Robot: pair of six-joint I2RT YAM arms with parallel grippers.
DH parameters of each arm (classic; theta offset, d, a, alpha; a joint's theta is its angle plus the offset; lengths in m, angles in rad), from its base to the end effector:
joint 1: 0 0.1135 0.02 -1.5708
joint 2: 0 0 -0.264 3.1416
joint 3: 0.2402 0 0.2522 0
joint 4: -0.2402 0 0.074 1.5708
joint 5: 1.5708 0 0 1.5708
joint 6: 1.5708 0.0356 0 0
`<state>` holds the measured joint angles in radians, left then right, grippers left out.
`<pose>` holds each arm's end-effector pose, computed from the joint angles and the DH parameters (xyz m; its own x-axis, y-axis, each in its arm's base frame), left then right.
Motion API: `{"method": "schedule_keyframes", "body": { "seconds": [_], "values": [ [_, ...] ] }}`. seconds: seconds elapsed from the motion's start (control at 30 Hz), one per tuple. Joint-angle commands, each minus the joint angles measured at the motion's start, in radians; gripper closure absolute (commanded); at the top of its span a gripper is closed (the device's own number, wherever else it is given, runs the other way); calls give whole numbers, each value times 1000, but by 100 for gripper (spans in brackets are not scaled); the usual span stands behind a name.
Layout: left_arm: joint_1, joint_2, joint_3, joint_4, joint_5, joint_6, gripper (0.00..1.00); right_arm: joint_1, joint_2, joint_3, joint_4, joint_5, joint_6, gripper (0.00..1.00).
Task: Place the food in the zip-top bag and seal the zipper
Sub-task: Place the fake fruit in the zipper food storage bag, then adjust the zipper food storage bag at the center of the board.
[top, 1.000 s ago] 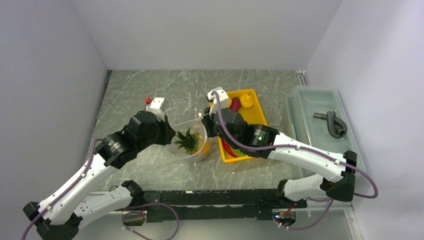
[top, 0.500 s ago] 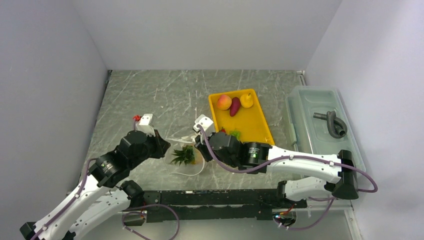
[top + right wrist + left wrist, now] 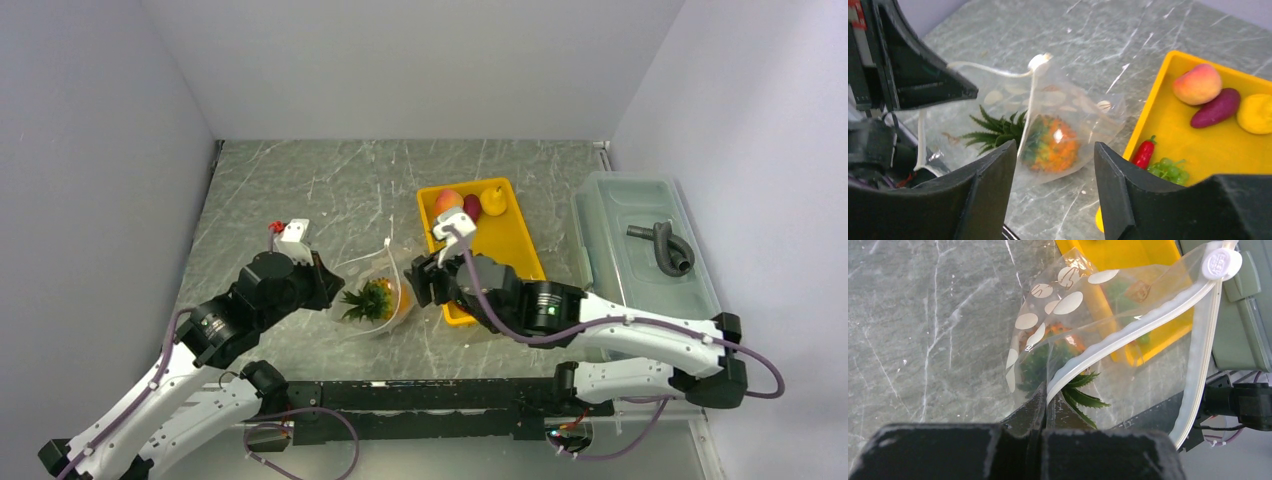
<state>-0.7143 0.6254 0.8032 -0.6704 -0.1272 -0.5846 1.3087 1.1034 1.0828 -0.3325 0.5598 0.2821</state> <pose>0.1033 -0.0836 0.3187 -0.6100 -0.1956 -0.7679 0.2743 0.8570 -0.4362 0.0817 0.2317 0.3681 -0.2780 -0.1257 -0.9523 -0.6371 0.7661 0.0848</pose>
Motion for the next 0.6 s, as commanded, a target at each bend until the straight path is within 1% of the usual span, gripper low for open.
{"method": "schedule_keyframes", "body": {
  "seconds": [0.0, 0.07, 0.13, 0.2, 0.33, 0.57],
  "values": [
    [4, -2, 11, 49, 36, 27, 100, -2, -74, 62, -55, 152, 76, 33],
    [5, -2, 8, 60, 50, 32, 100, -24, -64, 82, -99, 206, 110, 27],
    [4, 0, 3, 73, 71, 40, 100, -90, -37, 111, -153, 195, 162, 25],
    [4, 2, -1, 75, 77, 41, 100, -168, -11, 125, -178, 145, 209, 24],
    [4, 5, -1, 72, 83, 42, 100, -302, 34, 130, -141, 9, 247, 23],
    [4, -12, -1, 70, 80, 45, 100, -419, 228, 210, -122, -124, 282, 21]
  ]
}}
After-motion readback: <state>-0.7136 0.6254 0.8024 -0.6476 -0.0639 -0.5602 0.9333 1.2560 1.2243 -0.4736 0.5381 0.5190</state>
